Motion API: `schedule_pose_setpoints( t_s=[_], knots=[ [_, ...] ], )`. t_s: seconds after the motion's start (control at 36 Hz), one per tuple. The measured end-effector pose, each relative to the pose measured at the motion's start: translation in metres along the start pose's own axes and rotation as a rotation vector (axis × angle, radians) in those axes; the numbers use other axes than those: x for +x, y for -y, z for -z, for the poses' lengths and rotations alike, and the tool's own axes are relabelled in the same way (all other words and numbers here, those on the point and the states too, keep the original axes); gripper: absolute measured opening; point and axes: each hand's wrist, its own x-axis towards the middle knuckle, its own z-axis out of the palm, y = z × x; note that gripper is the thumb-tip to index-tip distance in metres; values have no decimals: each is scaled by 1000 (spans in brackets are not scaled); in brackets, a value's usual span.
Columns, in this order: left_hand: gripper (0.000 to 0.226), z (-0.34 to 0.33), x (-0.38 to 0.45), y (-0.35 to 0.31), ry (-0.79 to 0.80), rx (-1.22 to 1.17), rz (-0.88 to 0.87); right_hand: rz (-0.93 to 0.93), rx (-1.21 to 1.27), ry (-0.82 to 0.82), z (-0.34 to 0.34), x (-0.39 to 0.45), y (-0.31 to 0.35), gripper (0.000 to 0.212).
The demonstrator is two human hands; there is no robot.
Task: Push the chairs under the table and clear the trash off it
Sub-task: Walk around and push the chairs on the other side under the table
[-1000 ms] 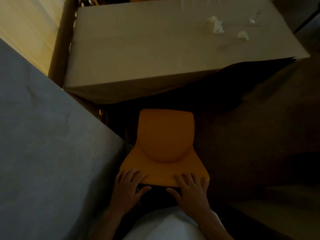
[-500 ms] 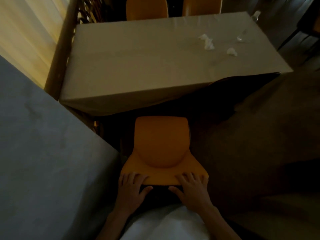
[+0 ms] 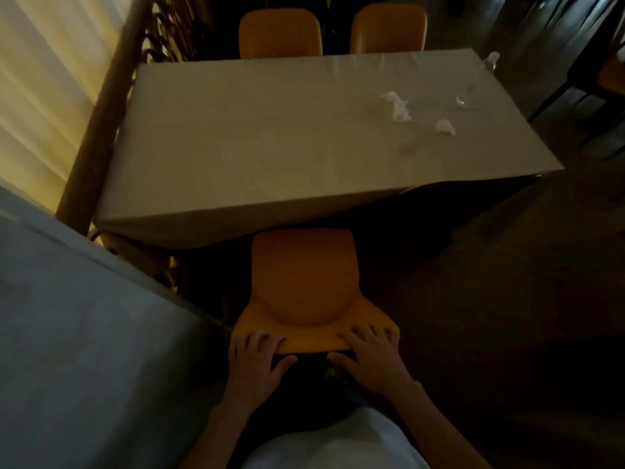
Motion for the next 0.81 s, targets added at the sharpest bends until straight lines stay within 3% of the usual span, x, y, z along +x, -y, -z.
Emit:
schedule_pose_setpoints(
  t_s=[0.39, 0.53, 0.64, 0.81],
  knots=[
    [95, 20, 71, -20, 66, 15, 72, 21, -13, 7, 48, 65, -28, 78],
    [76, 20, 91, -24, 31, -13, 77, 33, -33, 0, 62, 84, -36, 80],
    [80, 23, 109, -26, 65, 37, 98, 33, -30, -11, 68, 100, -43, 79],
    [65, 20, 132, -25, -31, -11, 94, 48, -28, -22, 85, 121, -48, 75]
  ],
)
